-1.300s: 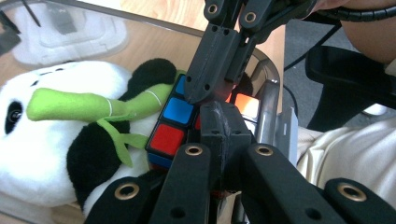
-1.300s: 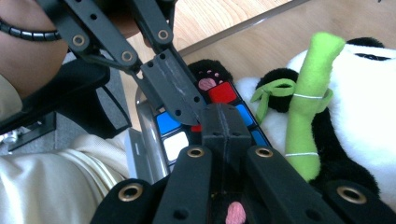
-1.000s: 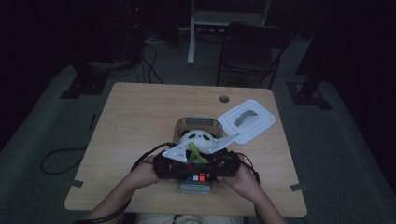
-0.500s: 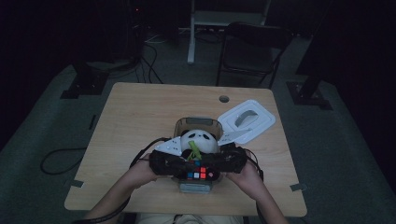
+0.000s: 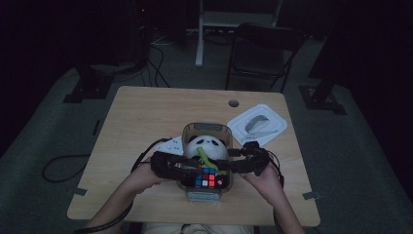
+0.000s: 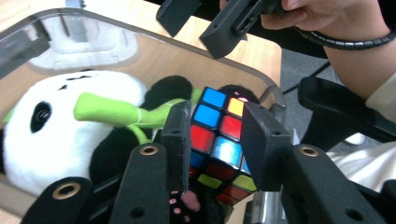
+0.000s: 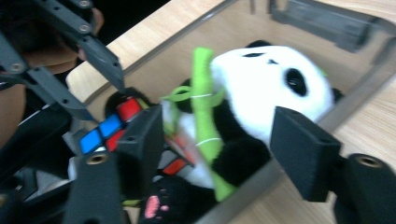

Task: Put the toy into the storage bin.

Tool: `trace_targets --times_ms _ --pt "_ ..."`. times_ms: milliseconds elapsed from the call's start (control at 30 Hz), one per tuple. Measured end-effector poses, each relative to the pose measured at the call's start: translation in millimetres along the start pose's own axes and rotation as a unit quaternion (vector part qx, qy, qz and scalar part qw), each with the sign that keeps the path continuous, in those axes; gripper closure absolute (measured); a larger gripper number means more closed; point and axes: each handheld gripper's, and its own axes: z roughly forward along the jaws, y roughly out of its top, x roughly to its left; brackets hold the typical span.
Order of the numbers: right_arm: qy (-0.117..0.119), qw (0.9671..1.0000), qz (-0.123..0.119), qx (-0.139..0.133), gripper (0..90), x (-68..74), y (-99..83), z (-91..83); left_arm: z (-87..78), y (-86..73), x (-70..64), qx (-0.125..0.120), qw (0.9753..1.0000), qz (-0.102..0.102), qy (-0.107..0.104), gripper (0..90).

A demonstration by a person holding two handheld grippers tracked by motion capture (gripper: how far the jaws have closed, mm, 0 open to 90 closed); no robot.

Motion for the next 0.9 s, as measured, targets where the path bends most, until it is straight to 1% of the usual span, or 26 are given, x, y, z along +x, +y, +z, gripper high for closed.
trace_targets --times_ms 33,100,133,167,200,233,300,367,400,433,467,500,533,567,667,700,733,767,800,833,867,900 --pt "-0.004 1.0000 0.002 -0.002 28.0 -1.5 -0.9 -0.5 -0.8 -0.4 1.2 -0.003 1.0000 -0.005 0.003 55.3" --pt "-0.012 0.9999 0.005 -0.009 23.2 -4.2 -2.9 -2.6 -4.7 -1.7 4.2 -0.005 0.9999 -0.012 0.011 49.7" --pt "-0.015 0.9998 0.004 -0.012 22.8 -5.5 -3.8 -4.2 -6.2 -2.5 5.4 -0.007 0.9998 -0.015 0.014 46.6" --pt "-0.025 0.9996 0.003 -0.016 21.4 -6.3 -4.6 -6.0 -8.0 -3.4 6.7 -0.009 0.9996 -0.017 0.017 44.3" --pt "-0.034 0.9992 0.003 -0.022 21.7 -7.6 -5.3 -8.0 -10.0 -4.3 8.1 -0.011 0.9995 -0.022 0.020 40.2" --pt "-0.037 0.9990 0.005 -0.026 21.7 -9.8 -5.9 -10.1 -11.9 -5.4 9.2 -0.011 0.9994 -0.022 0.025 36.7" --pt "-0.059 0.9976 0.008 -0.037 22.1 -14.5 -7.6 -14.4 -15.1 -8.0 12.2 -0.012 0.9990 -0.028 0.032 28.7" --pt "-0.073 0.9963 0.013 -0.042 22.1 -20.0 -9.6 -18.5 -18.2 -11.9 15.7 -0.014 0.9985 -0.032 0.042 26.3" --pt "-0.082 0.9953 0.016 -0.048 22.1 -23.0 -10.9 -20.3 -19.6 -14.2 18.0 -0.015 0.9983 -0.036 0.044 23.9" --pt "-0.090 0.9945 0.020 -0.049 22.0 -25.6 -12.1 -22.0 -20.8 -16.4 19.9 -0.015 0.9977 -0.040 0.053 21.4" --pt "-0.097 0.9939 0.021 -0.048 21.5 -28.5 -13.3 -23.2 -21.9 -18.6 21.6 -0.013 0.9970 -0.040 0.064 18.7" --pt "-0.108 0.9927 0.023 -0.049 21.2 -30.9 -14.6 -24.3 -23.2 -20.7 23.3 -0.010 0.9966 -0.039 0.071 17.7" --pt "-0.117 0.9917 0.025 -0.049 21.1 -33.2 -16.0 -25.2 -24.4 -22.8 24.8 -0.009 0.9961 -0.039 0.079 14.4" --pt "-0.121 0.9914 0.027 -0.043 19.8 -35.7 -17.1 -25.5 -25.8 -24.7 26.5 -0.009 0.9958 -0.041 0.081 9.9" --pt "-0.136 0.9893 0.036 -0.039 20.1 -43.0 -21.1 -25.6 -28.9 -30.7 30.6 -0.008 0.9939 -0.041 0.102 9.2" --pt "-0.139 0.9886 0.044 -0.038 20.8 -45.7 -22.4 -25.2 -29.5 -32.7 32.0 -0.010 0.9932 -0.044 0.108 5.7" --pt "-0.142 0.9875 0.050 -0.044 24.5 -48.6 -24.2 -25.6 -30.4 -34.9 33.3 -0.011 0.9930 -0.045 0.109 0.2" --pt "-0.146 0.9867 0.054 -0.047 25.0 -51.0 -25.8 -25.8 -31.5 -37.3 34.7 -0.011 0.9926 -0.045 0.113 0.4" --pt "-0.156 0.9852 0.055 -0.047 25.8 -53.1 -27.2 -25.3 -32.2 -39.6 35.7 -0.012 0.9915 -0.046 0.121 0.4" --pt "-0.165 0.9837 0.055 -0.046 25.7 -54.5 -28.6 -24.8 -32.9 -41.9 37.0 -0.009 0.9911 -0.046 0.125 0.4" --pt "-0.172 0.9823 0.054 -0.052 23.8 -55.9 -30.3 -24.8 -33.5 -44.4 38.5 -0.008 0.9905 -0.049 0.128 0.4" --pt "-0.185 0.9791 0.060 -0.059 22.3 -57.6 -32.0 -25.2 -33.9 -47.1 40.1 -0.008 0.9898 -0.051 0.132 0.4"
